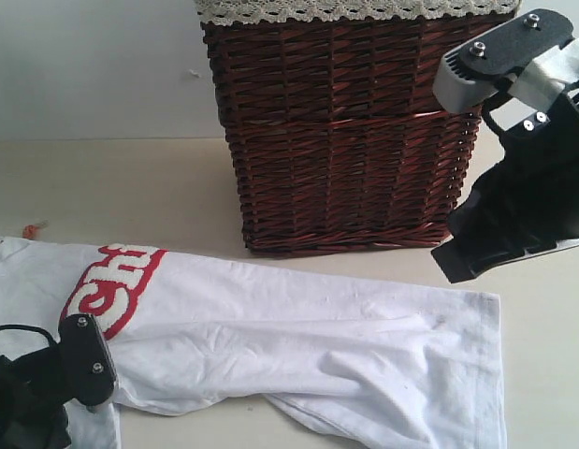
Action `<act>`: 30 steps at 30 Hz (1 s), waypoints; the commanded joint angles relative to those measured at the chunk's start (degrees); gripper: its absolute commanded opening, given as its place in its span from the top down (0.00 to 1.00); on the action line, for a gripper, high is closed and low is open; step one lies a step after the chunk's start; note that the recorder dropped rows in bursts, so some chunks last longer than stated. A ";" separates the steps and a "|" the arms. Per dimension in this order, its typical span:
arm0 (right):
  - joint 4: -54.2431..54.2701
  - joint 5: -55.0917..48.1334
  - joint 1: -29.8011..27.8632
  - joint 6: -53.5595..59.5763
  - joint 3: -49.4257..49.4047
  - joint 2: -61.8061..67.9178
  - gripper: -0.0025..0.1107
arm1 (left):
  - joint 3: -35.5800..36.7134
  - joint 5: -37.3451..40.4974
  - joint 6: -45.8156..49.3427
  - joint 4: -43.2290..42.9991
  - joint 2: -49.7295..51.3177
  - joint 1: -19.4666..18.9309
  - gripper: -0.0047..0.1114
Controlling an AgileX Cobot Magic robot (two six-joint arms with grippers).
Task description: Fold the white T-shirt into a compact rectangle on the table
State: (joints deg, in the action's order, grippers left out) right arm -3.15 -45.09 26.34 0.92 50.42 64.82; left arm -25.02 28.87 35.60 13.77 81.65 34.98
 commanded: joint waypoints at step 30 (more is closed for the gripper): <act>1.52 2.04 0.00 0.50 -0.32 -0.40 0.98 | -11.31 25.91 15.35 -4.85 11.01 0.45 0.95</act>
State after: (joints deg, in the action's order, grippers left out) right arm -1.64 -43.68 26.34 1.03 50.42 64.82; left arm -34.59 54.25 47.74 8.83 94.17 35.24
